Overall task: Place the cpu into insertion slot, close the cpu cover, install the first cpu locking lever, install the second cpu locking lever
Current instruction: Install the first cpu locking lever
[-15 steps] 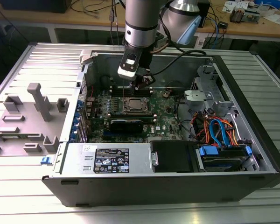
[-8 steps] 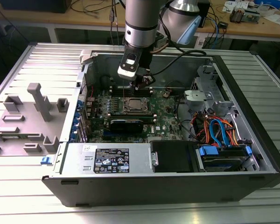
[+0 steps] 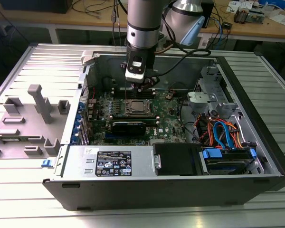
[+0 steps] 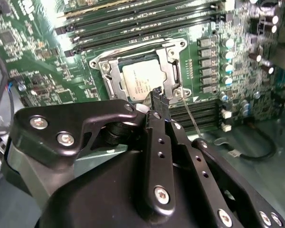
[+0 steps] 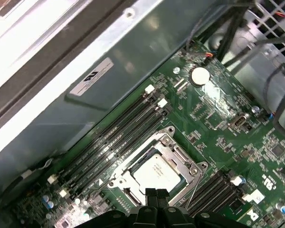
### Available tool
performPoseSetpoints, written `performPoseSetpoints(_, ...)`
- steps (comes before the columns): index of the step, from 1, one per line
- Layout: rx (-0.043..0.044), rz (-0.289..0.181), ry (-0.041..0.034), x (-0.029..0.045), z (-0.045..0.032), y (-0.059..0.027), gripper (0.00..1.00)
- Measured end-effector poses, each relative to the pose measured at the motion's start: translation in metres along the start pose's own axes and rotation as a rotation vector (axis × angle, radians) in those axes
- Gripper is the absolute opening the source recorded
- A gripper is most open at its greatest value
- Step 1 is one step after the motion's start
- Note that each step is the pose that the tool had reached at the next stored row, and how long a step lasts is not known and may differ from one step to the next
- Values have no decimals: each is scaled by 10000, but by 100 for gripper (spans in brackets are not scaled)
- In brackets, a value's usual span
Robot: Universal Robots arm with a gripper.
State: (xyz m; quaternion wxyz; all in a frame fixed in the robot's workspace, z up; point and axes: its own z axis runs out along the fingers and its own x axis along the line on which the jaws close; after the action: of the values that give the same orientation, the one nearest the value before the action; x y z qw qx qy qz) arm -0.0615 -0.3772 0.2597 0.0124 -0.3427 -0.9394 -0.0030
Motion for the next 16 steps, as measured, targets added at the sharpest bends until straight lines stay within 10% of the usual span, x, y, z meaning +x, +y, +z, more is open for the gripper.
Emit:
performPoseSetpoints(10,49,-1973,-6,1,1,-1,11)
performPoseSetpoints(16,55,-2183,-6,2,1,-1,11)
